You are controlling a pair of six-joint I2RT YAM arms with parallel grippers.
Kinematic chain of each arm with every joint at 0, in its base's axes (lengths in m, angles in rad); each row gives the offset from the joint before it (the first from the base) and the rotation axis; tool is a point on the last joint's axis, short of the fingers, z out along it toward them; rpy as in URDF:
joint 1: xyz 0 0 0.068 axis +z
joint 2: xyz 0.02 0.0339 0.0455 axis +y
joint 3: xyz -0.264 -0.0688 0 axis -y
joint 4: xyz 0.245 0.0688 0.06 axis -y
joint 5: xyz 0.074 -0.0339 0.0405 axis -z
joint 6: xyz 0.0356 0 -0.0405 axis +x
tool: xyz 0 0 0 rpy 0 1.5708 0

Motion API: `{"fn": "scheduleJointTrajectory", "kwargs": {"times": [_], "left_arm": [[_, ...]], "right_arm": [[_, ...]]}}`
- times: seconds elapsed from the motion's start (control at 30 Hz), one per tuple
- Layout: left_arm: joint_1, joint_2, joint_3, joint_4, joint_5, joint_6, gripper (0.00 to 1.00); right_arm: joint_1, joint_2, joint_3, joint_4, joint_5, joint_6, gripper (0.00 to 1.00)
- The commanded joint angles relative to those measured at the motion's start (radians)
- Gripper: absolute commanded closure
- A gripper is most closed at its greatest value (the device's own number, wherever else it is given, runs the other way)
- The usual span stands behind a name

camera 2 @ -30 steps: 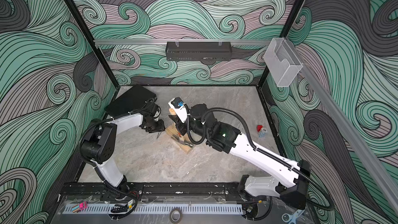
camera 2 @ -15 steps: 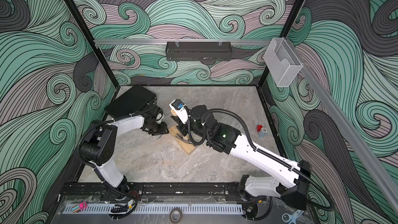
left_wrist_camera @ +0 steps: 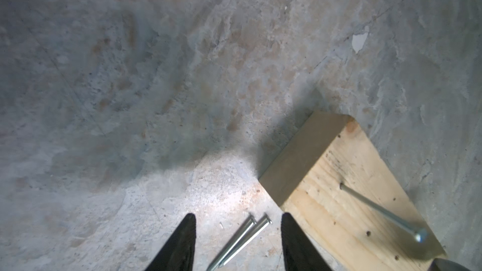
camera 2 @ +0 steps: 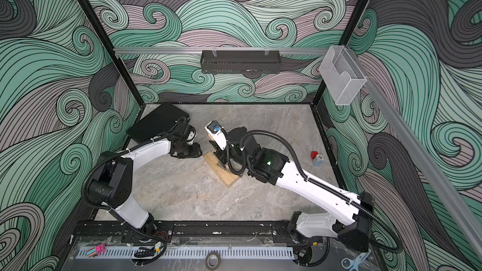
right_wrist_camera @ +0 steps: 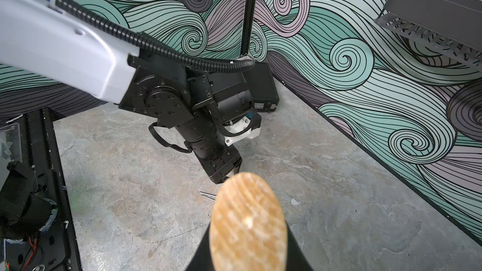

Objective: Use a claw hammer to pull out a nail
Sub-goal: Adjust the mounting plate at the center of the board, then remove the nail from the mounting plate.

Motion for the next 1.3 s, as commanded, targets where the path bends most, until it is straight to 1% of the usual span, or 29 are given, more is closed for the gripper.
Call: {"fn": "scheduleJointTrajectory", "kwargs": {"times": [0.0, 0.13, 0.23, 0.6, 0.77, 0.83, 0.97, 1.07, 1.13, 1.2, 1.27], "left_arm": [[0.001, 0.072, 0.064, -0.051, -0.005, 0.024, 0.48], [0.0, 0.143, 0.104, -0.063, 0.023, 0.03, 0.48], [-0.001, 0.173, 0.112, -0.074, 0.048, 0.042, 0.48], [-0.014, 0.093, 0.022, -0.012, 0.189, 0.087, 0.48], [-0.032, 0.063, 0.004, 0.001, 0.227, 0.09, 0.48], [-0.038, 0.054, 0.0, 0.001, 0.225, 0.095, 0.48], [-0.036, 0.025, 0.001, -0.009, 0.148, 0.086, 0.48], [-0.028, -0.001, -0.002, -0.012, 0.128, 0.061, 0.47], [-0.025, -0.017, -0.006, -0.01, 0.125, 0.042, 0.45], [-0.025, -0.032, -0.012, -0.008, 0.12, 0.019, 0.39], [-0.025, -0.044, -0.018, -0.009, 0.125, 0.009, 0.37]], "right_arm": [[0.008, -0.022, 0.055, 0.11, 0.031, -0.004, 1.0], [0.01, -0.025, 0.053, 0.109, 0.036, -0.005, 1.0], [0.012, -0.028, 0.05, 0.107, 0.039, -0.005, 1.0], [0.012, -0.039, 0.049, 0.098, 0.052, -0.028, 1.0], [0.013, -0.043, 0.054, 0.065, 0.061, -0.042, 1.0], [0.014, -0.042, 0.055, 0.059, 0.054, -0.048, 1.0], [0.014, -0.021, 0.074, 0.048, 0.02, -0.056, 1.0], [0.013, 0.017, 0.118, 0.009, 0.011, -0.064, 1.0], [0.014, 0.043, 0.14, -0.001, 0.011, -0.073, 1.0], [0.014, 0.06, 0.154, 0.0, 0.004, -0.079, 1.0], [0.014, 0.073, 0.164, 0.002, -0.001, -0.081, 1.0]]}}
